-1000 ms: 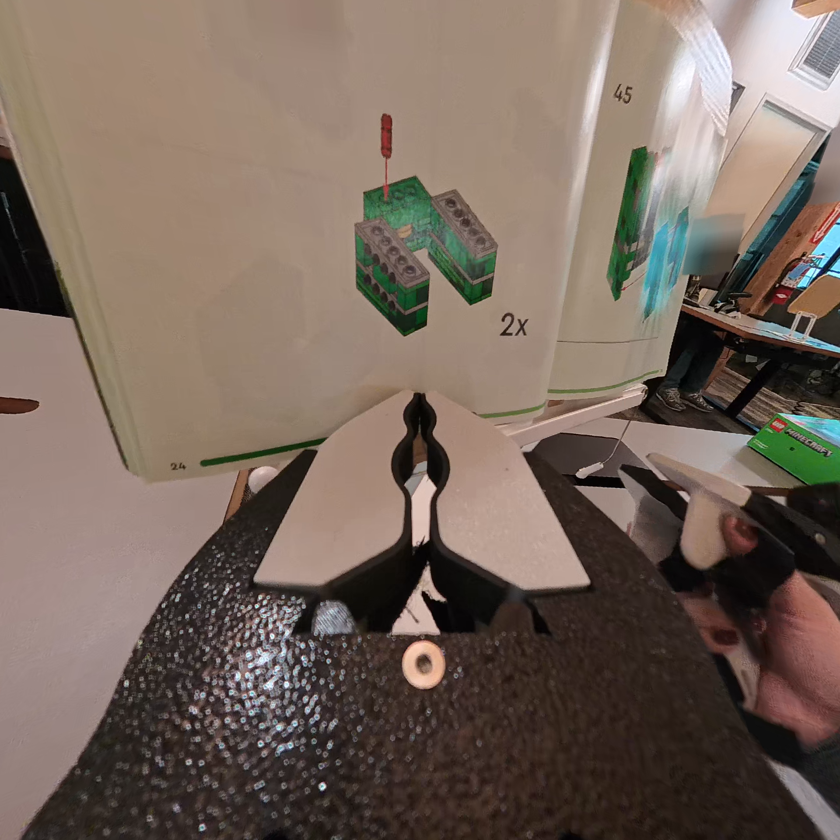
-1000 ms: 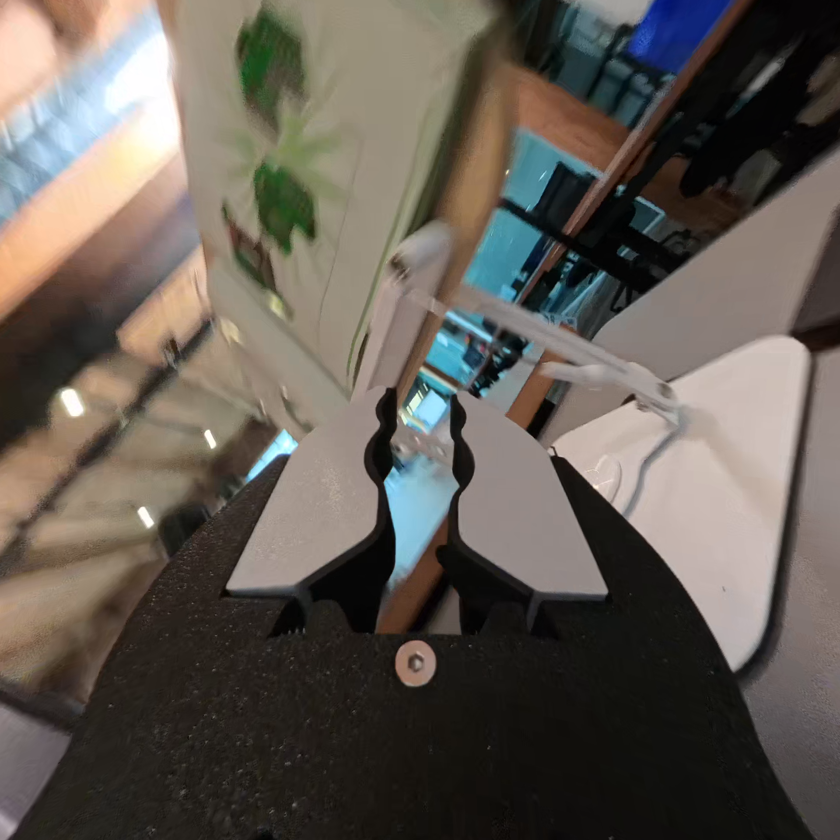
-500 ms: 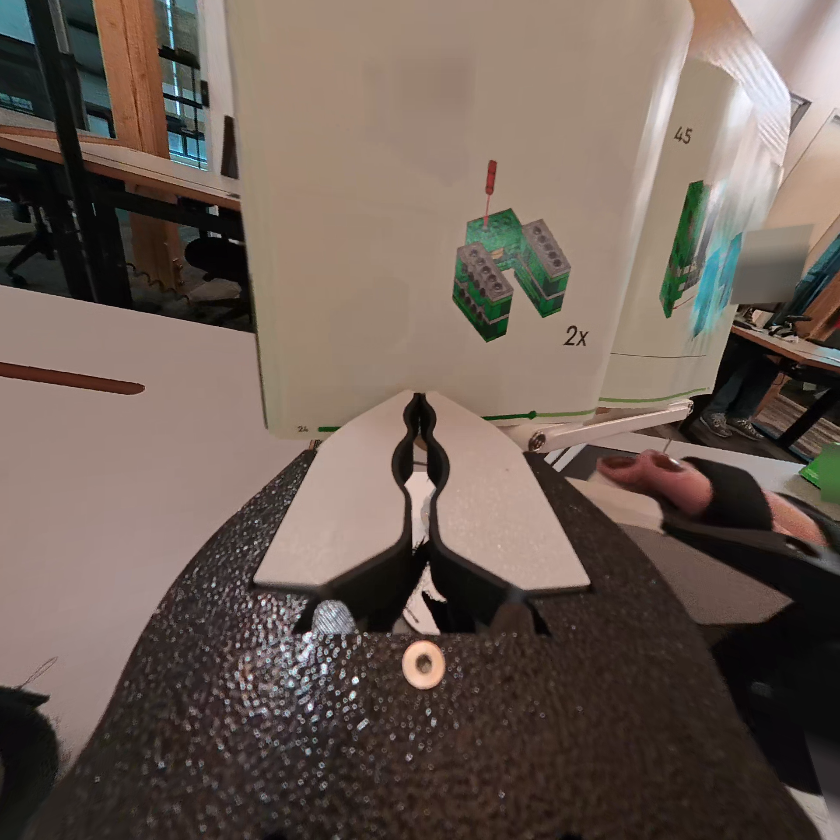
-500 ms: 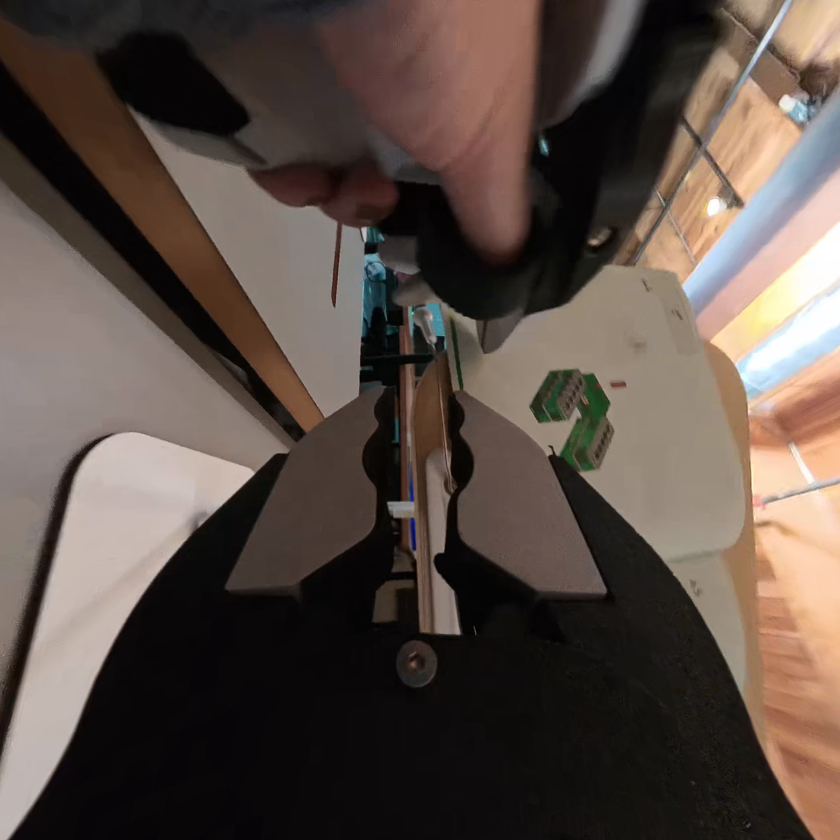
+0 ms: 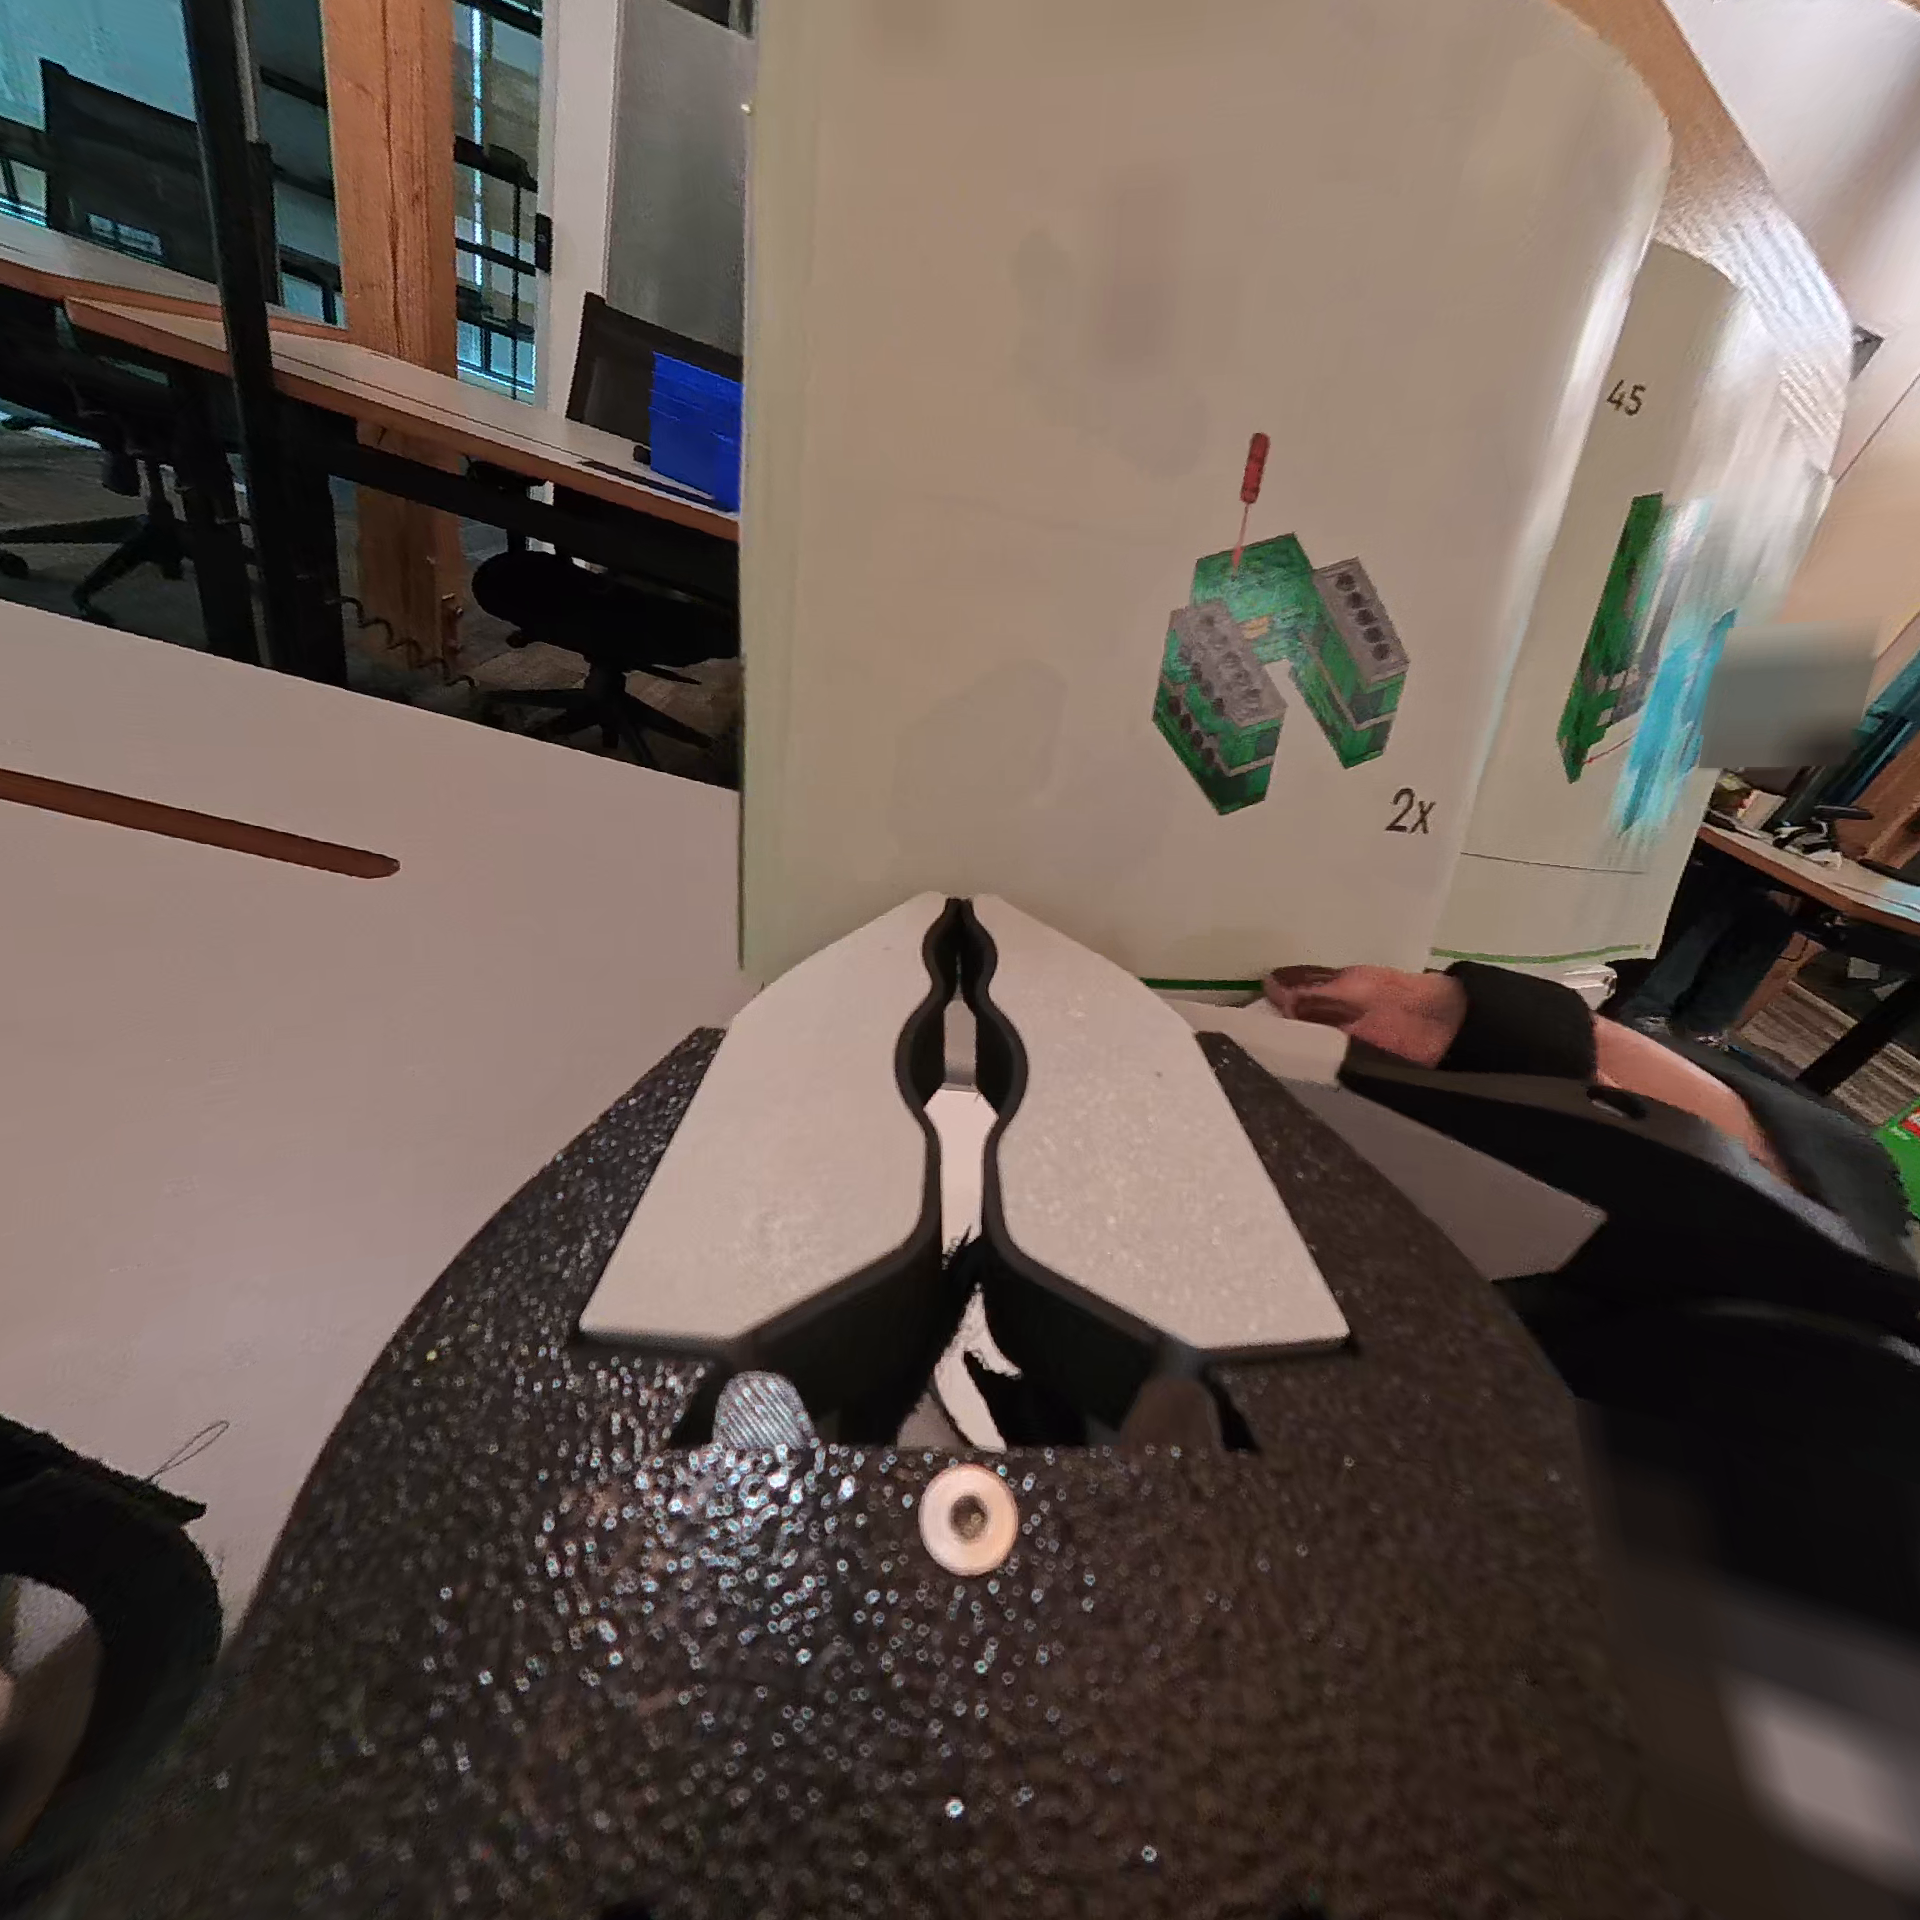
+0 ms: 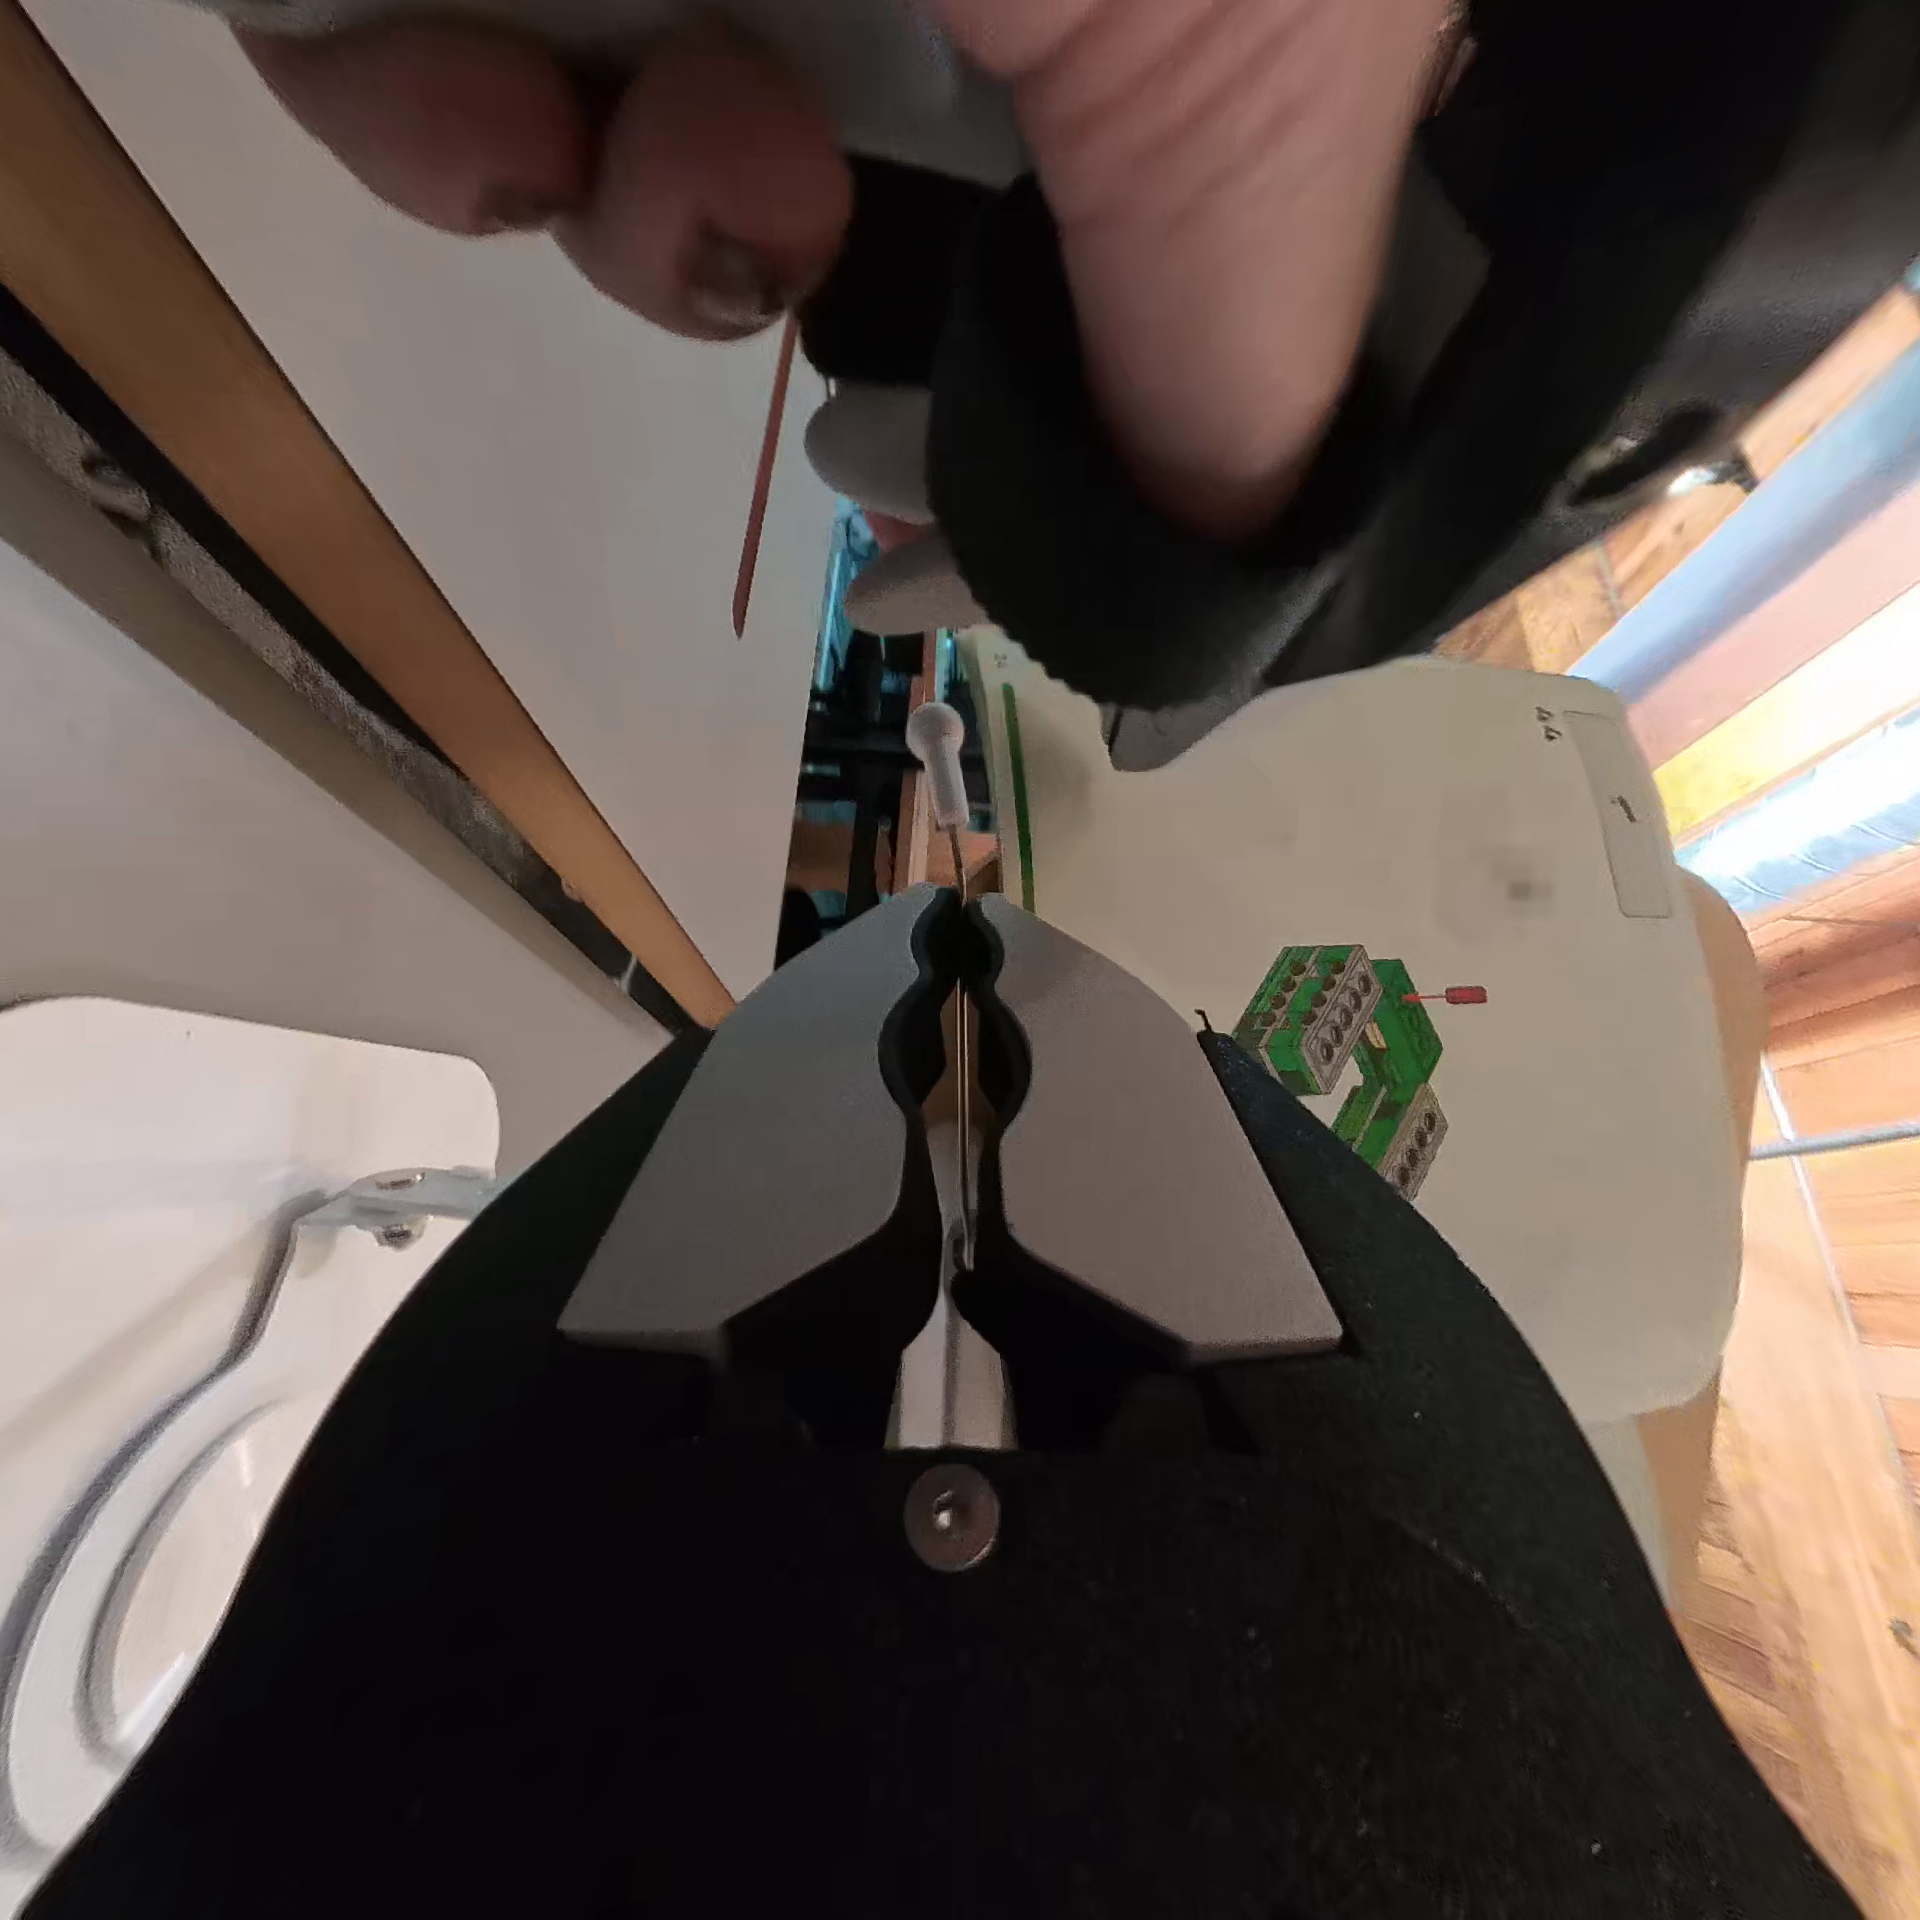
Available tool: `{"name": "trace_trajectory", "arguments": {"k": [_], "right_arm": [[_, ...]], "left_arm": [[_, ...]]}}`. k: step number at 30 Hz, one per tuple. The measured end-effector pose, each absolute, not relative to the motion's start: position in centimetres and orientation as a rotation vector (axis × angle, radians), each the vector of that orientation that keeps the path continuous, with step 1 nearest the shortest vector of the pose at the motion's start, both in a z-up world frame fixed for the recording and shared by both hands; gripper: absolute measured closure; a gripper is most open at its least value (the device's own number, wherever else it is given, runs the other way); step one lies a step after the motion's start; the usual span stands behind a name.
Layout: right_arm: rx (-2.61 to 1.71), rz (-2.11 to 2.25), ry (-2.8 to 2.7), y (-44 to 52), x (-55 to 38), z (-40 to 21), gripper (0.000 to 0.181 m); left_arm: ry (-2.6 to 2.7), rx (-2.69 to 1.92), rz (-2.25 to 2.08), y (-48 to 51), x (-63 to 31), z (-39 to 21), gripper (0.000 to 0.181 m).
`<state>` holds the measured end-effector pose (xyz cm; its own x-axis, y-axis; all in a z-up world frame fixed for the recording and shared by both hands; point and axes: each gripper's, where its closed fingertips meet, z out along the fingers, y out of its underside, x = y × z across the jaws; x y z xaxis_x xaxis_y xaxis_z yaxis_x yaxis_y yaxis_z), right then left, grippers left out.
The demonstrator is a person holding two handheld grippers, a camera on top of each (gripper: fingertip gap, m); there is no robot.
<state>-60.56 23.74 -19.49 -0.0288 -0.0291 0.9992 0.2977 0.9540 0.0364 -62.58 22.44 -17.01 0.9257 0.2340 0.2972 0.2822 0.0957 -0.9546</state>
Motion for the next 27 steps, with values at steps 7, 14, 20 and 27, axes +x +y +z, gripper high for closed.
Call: {"name": "trace_trajectory", "arguments": {"k": [7,14,20,27], "right_arm": [[-0.224,-0.085,-1.495,23.1,-60.0,-19.0,0.181],[-0.292,0.013,-1.474,23.1,-60.0,-18.5,0.181],[-0.375,0.025,-1.393,23.4,-60.0,-17.8,0.181],[-0.423,0.034,-1.344,23.3,-59.9,-17.3,0.177]], "left_arm": [[-0.488,-1.468,-0.060,22.3,-63.4,-17.5,0.181],[-0.508,-1.422,-0.094,21.9,-63.5,-17.1,0.181],[-0.522,-1.432,-0.073,21.7,-63.7,-17.1,0.181],[-0.508,-1.476,-0.011,21.9,-63.2,-16.8,0.181]]}}
